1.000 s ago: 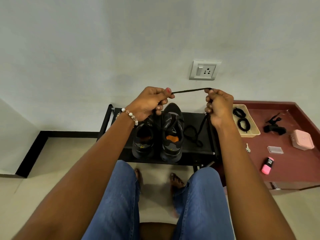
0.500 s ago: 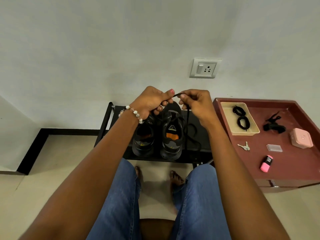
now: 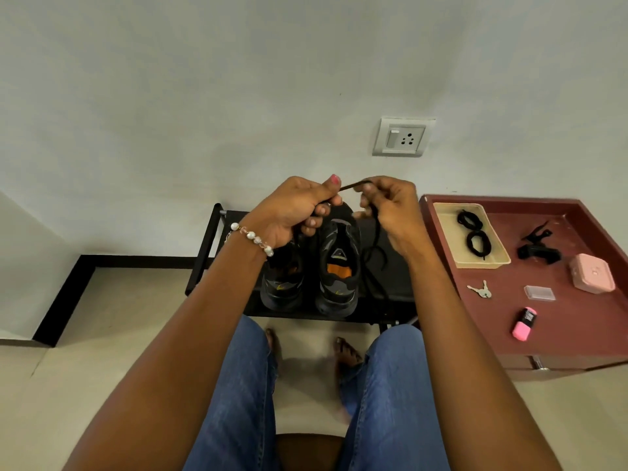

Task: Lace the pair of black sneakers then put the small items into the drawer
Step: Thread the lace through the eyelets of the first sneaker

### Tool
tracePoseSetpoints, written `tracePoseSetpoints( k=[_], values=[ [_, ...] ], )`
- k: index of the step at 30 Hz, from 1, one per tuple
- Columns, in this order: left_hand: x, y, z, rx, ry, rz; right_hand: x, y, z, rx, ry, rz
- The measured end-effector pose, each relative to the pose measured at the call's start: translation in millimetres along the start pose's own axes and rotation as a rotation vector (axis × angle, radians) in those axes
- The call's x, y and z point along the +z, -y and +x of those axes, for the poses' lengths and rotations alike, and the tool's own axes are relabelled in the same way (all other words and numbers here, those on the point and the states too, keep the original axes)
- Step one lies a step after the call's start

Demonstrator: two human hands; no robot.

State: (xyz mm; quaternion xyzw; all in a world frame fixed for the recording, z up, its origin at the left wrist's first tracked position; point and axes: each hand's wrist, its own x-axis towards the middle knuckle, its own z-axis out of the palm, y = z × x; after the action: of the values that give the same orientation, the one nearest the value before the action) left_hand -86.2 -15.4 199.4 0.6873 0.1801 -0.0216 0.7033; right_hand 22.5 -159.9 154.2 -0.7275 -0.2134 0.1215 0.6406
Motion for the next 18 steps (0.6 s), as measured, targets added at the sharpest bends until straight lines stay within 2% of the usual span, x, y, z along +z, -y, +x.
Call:
tracePoseSetpoints(
  k=[3,5,6,8,9,11,12,15,17,18],
  values=[
    [-16,10,-6,-0.065,0.125,-0.202,-9,-15,12,0.216,-0.264,-0.046],
    [-19,15,-8,-0.113,0.156,-0.364,-9,-25,15,0.324,-0.253,-0.249],
    [-18,17,-8,-0.132,0.146,-0.395,-8,-26,13,0.312,-0.171,-0.431],
    [-11,19,-7,-0.162,0.075,-0.310,-4,-26,5,0.119,0.134,-0.664],
    [-7,19,-6,-0.173,0.036,-0.220,0,-23,2,0.013,0.284,-0.614],
    [0,19,-4,-0.193,0.002,-0.090,8,-15,-9,-0.079,0.498,-0.284],
    [2,18,-4,-0.198,0.004,-0.077,11,-15,-12,-0.071,0.501,-0.127],
    [1,17,-7,-0.179,0.067,-0.201,17,-25,-11,0.023,0.211,0.013],
    [-1,18,-12,-0.109,0.110,-0.395,15,-36,-8,0.087,0.065,-0.107],
    [-2,18,-12,-0.054,0.108,-0.479,14,-40,-8,0.074,0.061,-0.236]
  ],
)
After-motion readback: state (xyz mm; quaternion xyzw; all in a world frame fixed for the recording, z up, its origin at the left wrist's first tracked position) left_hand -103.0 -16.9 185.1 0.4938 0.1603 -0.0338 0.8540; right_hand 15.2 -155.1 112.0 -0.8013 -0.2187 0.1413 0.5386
